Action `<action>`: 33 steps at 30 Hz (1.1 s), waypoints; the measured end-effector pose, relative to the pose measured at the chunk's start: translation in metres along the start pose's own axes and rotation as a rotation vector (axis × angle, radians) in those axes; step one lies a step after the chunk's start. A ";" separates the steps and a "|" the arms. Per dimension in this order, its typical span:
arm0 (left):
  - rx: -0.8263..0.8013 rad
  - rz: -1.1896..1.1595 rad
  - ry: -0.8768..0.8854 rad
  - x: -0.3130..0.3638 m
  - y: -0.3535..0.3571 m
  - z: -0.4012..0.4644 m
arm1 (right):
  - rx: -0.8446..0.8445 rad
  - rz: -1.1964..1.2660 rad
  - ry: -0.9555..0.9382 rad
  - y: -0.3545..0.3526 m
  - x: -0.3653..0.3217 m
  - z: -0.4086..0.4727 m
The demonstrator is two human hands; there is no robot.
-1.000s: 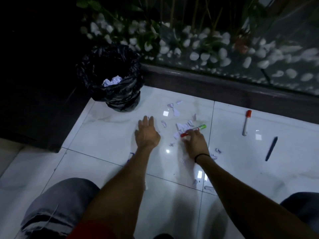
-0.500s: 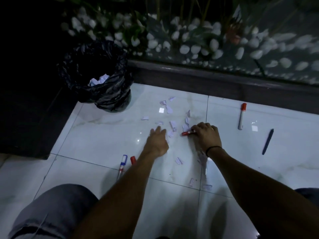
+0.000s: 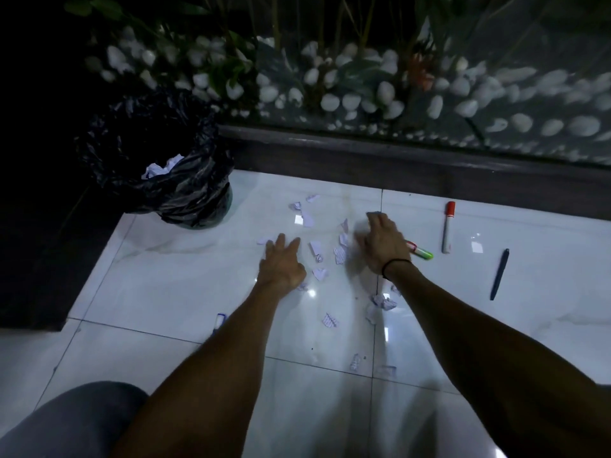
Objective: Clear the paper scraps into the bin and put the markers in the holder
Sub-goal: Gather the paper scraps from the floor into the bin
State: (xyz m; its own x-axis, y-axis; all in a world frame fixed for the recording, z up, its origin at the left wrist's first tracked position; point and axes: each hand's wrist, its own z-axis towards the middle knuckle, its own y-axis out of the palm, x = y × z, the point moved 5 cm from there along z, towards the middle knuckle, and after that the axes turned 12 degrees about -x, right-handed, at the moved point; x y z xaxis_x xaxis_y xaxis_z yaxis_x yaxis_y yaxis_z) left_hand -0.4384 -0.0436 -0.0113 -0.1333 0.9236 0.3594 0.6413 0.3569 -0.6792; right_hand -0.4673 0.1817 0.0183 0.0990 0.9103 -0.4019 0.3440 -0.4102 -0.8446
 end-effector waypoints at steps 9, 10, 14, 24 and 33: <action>0.317 -0.140 0.085 0.019 -0.010 -0.032 | -0.201 0.046 -0.112 0.067 -0.056 -0.030; 0.351 -0.133 0.044 0.017 -0.023 -0.028 | -0.195 0.056 -0.129 0.071 -0.058 -0.043; 0.344 -0.052 0.051 0.022 -0.067 0.006 | -0.150 0.049 -0.023 0.074 -0.038 -0.059; -0.006 0.130 0.070 0.059 -0.090 0.108 | -0.346 -0.051 0.015 0.076 -0.018 -0.046; 0.169 0.092 0.215 0.042 -0.003 0.044 | -0.434 -0.028 -0.001 0.060 -0.008 -0.045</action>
State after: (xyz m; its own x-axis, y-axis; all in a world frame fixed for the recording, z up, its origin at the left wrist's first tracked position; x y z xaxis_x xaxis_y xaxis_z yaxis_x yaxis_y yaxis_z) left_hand -0.4786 0.0004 -0.0222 0.0947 0.9088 0.4065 0.5058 0.3078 -0.8059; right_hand -0.4057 0.1518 -0.0132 0.0829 0.9207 -0.3813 0.7072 -0.3239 -0.6284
